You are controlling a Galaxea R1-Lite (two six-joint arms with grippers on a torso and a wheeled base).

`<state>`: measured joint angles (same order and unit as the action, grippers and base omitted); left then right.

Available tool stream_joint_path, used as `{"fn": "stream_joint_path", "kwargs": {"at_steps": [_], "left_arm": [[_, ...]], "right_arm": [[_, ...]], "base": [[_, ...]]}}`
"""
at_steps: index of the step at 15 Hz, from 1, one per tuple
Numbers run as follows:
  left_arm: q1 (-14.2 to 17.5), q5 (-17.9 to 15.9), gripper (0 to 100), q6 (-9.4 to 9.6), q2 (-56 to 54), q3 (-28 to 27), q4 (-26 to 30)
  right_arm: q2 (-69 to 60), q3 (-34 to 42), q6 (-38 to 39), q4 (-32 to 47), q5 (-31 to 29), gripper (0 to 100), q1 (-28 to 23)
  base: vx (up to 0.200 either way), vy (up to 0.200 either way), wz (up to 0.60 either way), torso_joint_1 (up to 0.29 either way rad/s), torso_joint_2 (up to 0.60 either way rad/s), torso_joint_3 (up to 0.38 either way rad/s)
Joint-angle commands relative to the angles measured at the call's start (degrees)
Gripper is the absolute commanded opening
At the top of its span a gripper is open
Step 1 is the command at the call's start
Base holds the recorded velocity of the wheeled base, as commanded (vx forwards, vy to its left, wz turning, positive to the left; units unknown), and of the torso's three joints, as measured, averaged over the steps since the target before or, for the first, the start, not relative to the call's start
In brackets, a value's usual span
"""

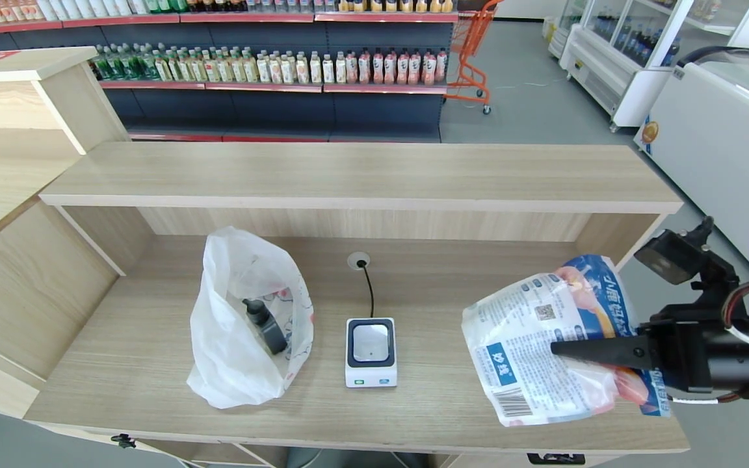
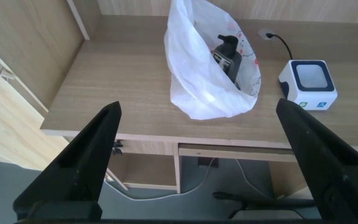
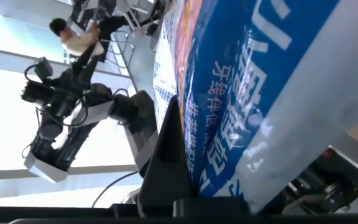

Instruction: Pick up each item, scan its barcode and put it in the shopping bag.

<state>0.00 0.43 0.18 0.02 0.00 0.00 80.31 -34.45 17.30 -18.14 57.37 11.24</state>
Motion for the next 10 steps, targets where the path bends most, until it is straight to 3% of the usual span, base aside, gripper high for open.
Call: {"fn": "stream_joint_path", "kwargs": {"at_steps": [1,3,6,10], "left_arm": [[0.0,0.01,100,-0.01,-0.02,0.0,0.0],[0.0,0.01,100,-0.01,-0.02,0.0,0.0],[0.0,0.01,100,-0.01,-0.02,0.0,0.0],[0.0,0.01,100,-0.01,-0.02,0.0,0.0]], "right_arm": [[-0.51,-0.18,1.51,-0.05,-0.06,0,1.68],[-0.24,1.58,1.51,-0.05,-0.24,0,3.09],[0.64,2.55,1.25,-0.32,-5.51,0,9.15],[3.01,2.28,1.33,-1.64,-7.45,0,11.88]], "base": [[0.0,0.0,0.0,0.0,0.0,0.0],[0.0,0.0,0.0,0.0,0.0,0.0],[0.0,0.0,0.0,0.0,0.0,0.0],[0.0,0.0,0.0,0.0,0.0,0.0]]}}
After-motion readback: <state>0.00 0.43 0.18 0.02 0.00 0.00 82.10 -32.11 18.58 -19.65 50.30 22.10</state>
